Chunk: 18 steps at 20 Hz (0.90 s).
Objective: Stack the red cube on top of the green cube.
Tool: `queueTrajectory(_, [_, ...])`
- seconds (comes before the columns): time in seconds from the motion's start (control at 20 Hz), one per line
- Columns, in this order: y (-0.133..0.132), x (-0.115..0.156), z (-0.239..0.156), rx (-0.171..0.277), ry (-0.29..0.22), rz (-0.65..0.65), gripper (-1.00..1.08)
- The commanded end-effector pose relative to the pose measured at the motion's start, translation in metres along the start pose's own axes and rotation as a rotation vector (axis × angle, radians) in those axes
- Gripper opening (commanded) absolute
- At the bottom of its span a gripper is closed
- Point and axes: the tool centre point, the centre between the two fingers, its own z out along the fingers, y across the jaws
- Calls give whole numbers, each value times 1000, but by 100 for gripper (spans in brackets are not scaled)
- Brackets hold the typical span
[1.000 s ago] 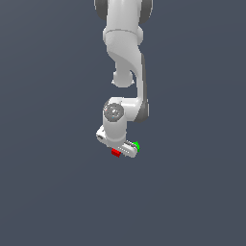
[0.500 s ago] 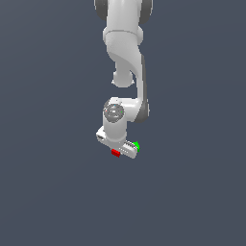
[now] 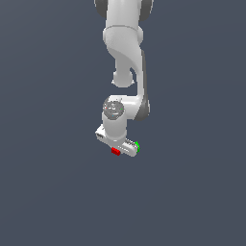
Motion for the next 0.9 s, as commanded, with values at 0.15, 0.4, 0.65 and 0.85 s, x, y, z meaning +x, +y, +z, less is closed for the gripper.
queueTrajectory(0.15, [0,0,-32,1,2,0,-100])
queueTrajectory(0.4, [0,0,-66,1,2,0,-100])
queueTrajectory(0.65, [0,0,-84,1,2,0,-100])
queueTrajectory(0.85, [0,1,-86,1,3,0,-100])
